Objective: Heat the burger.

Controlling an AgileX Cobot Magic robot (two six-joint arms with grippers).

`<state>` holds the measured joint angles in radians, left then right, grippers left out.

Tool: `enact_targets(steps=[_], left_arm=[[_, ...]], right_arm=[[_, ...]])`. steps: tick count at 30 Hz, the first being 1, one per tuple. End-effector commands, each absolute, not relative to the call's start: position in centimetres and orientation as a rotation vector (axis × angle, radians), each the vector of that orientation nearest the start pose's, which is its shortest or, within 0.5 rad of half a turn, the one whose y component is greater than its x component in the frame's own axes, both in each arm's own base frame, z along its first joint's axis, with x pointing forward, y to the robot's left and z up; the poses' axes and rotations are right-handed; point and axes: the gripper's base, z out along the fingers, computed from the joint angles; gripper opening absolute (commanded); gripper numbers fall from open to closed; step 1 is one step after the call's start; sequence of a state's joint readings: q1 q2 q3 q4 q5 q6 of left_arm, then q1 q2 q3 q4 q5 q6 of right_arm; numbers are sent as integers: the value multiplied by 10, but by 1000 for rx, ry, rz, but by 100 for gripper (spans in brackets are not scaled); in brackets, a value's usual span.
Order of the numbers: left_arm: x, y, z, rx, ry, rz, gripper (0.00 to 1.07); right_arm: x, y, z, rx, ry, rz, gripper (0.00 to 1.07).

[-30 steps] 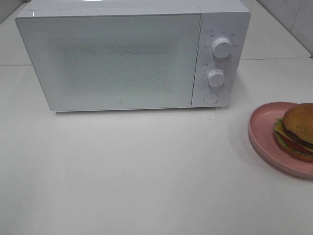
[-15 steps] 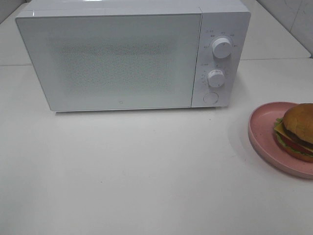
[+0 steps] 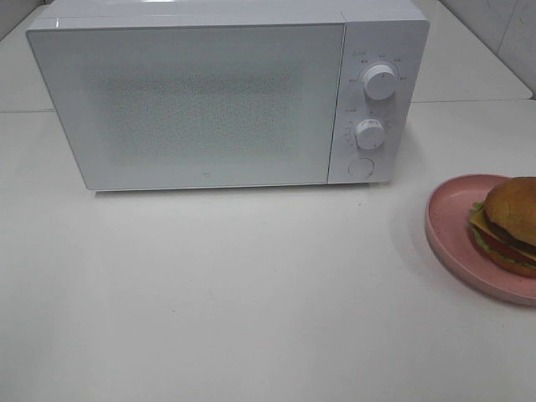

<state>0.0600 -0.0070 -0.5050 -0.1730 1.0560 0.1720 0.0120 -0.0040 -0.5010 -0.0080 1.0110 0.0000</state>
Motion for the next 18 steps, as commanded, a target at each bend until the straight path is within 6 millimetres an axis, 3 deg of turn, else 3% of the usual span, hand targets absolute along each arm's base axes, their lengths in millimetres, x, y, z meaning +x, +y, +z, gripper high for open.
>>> enact_targets(steps=[1,18], left_arm=[[-9,-15,280,124,1978,-60,0],[-10,-14,280,151,1977,-76,0]], right_arm=[[-7,-1,281,-12,1958,-3,67],[-7,-1,281,-12,1958,-3,67]])
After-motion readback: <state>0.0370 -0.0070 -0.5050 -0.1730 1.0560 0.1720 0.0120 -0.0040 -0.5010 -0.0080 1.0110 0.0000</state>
